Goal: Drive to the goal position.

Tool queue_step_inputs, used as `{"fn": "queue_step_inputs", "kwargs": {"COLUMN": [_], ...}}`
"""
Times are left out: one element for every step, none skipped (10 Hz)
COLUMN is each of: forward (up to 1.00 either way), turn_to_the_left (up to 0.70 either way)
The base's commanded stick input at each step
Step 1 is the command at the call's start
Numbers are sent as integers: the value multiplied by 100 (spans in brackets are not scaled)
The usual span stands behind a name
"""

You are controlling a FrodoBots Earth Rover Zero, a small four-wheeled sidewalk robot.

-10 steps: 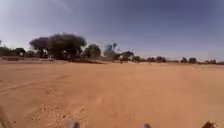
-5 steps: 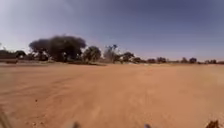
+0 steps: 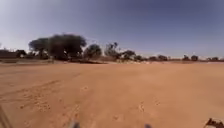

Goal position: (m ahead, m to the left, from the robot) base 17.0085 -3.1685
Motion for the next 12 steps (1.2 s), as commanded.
{"fn": "queue_step_inputs", "kwargs": {"forward": [70,70,70,70,70,70,70,70,70,70,70,70], "turn_to_the_left": [0,0,0,0,0,0,0,0,0,0,0,0]}}
